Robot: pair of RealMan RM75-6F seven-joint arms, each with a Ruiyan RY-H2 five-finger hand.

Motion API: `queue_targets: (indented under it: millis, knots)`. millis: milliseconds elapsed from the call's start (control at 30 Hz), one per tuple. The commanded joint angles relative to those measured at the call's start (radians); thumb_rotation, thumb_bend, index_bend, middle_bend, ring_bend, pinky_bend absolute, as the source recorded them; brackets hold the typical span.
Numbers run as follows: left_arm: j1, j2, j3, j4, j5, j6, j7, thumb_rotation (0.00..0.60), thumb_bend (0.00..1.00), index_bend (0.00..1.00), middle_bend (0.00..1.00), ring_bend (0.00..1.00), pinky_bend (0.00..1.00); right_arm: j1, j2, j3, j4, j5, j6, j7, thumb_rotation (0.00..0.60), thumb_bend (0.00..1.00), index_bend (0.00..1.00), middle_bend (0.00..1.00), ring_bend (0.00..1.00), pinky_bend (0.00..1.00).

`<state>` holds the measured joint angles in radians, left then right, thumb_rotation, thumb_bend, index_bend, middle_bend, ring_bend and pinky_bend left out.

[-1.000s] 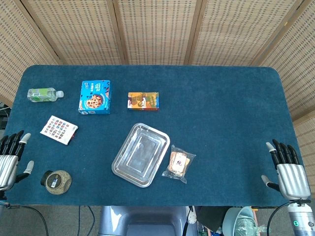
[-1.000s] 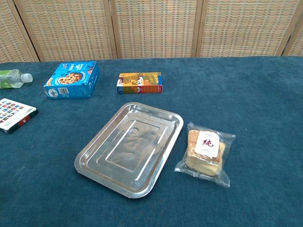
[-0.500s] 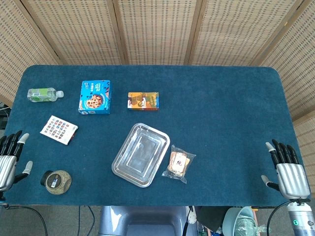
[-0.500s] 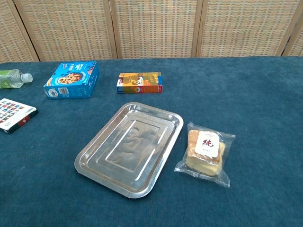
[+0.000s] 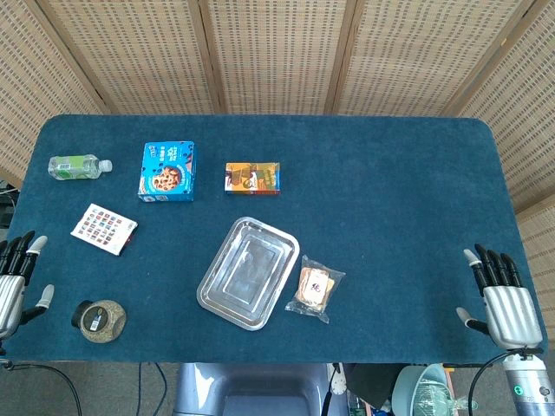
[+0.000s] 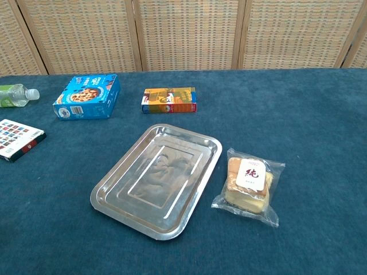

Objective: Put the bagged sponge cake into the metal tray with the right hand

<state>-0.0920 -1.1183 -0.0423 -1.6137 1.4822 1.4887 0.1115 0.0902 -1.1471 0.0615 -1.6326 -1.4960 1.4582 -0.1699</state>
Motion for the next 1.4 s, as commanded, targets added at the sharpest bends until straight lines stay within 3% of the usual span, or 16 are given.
queue_targets:
  millis: [33,333,800,1000,1400]
  knots:
    - [0.0,-0.001,-0.001,-0.001,-0.005,-0.004,0.004,0.6,0.42,0.0,0.0,0.0,0.0,0.005,0.001,-0.002,-0.001,0.001,-0.012,0.016,0.6,0.21,0.0,0.0,0.0,0.0]
    - [-0.012,-0.016,-0.007,0.001,-0.024,-0.026,0.034,0.6,0.42,0.0,0.0,0.0,0.0,0.07,0.025,-0.064,-0.03,-0.104,-0.132,0.07,0.6,0.22,0.0,0.0,0.0,0.0]
    - [-0.027,-0.037,-0.018,0.023,-0.071,-0.062,0.068,0.6,0.42,0.0,0.0,0.0,0.0,0.196,0.04,-0.092,-0.145,-0.187,-0.314,-0.091,0.6,0.21,0.0,0.0,0.0,0.0]
    - [-0.035,-0.05,-0.02,0.033,-0.089,-0.08,0.091,0.6,0.42,0.0,0.0,0.0,0.0,0.279,0.018,-0.062,-0.211,-0.122,-0.447,-0.19,0.6,0.22,0.0,0.0,0.0,0.0]
    - [-0.039,-0.053,-0.024,0.038,-0.104,-0.087,0.095,0.6,0.42,0.0,0.0,0.0,0.0,0.369,-0.033,-0.025,-0.256,0.0,-0.562,-0.303,0.6,0.22,0.0,0.0,0.0,0.0]
